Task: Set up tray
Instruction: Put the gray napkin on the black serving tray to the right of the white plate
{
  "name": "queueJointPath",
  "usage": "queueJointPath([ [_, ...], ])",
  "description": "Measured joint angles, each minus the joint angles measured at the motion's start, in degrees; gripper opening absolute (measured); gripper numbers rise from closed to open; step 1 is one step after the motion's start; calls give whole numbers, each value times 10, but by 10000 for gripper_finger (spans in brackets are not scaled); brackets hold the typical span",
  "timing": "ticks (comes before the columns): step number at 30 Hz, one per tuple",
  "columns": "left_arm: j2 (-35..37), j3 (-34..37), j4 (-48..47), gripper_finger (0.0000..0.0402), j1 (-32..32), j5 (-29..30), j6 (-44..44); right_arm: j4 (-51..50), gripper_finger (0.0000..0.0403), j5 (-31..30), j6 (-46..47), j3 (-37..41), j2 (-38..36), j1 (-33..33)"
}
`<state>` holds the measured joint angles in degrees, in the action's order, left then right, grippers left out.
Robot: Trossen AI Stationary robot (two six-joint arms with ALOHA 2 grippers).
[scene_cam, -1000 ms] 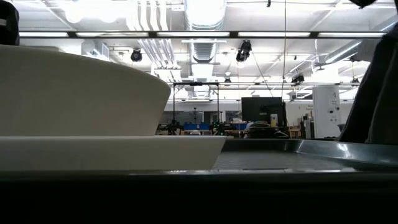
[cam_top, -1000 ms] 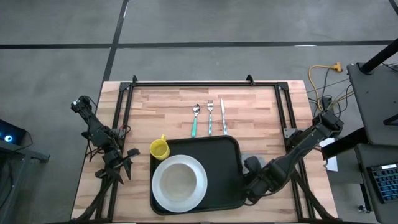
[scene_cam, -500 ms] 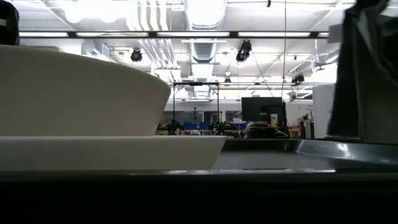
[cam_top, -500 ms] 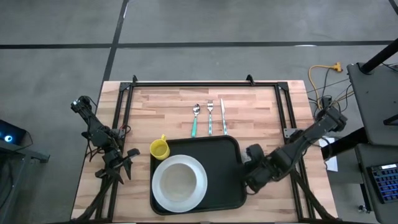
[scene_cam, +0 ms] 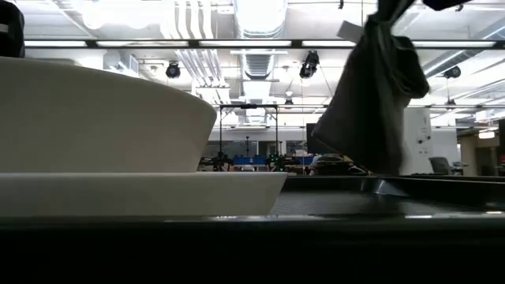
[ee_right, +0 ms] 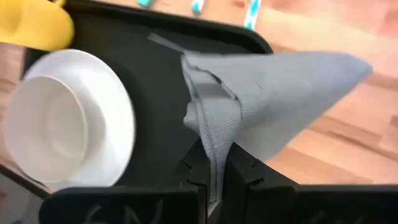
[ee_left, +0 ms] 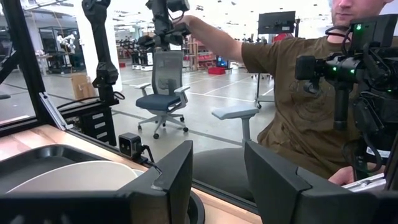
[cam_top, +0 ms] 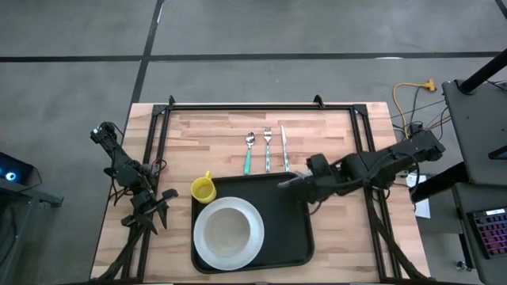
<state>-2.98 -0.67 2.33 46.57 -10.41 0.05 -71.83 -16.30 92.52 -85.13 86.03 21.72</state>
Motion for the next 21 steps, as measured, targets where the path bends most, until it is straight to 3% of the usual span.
queueJointPath([
  [10, 0, 0, 0, 132, 0, 0, 0, -5, 8, 0, -36, -50, 12, -40],
  [21, 0, 0, 0, 132, 0, 0, 0, 14, 8, 56, -27, -63, 80, -43],
])
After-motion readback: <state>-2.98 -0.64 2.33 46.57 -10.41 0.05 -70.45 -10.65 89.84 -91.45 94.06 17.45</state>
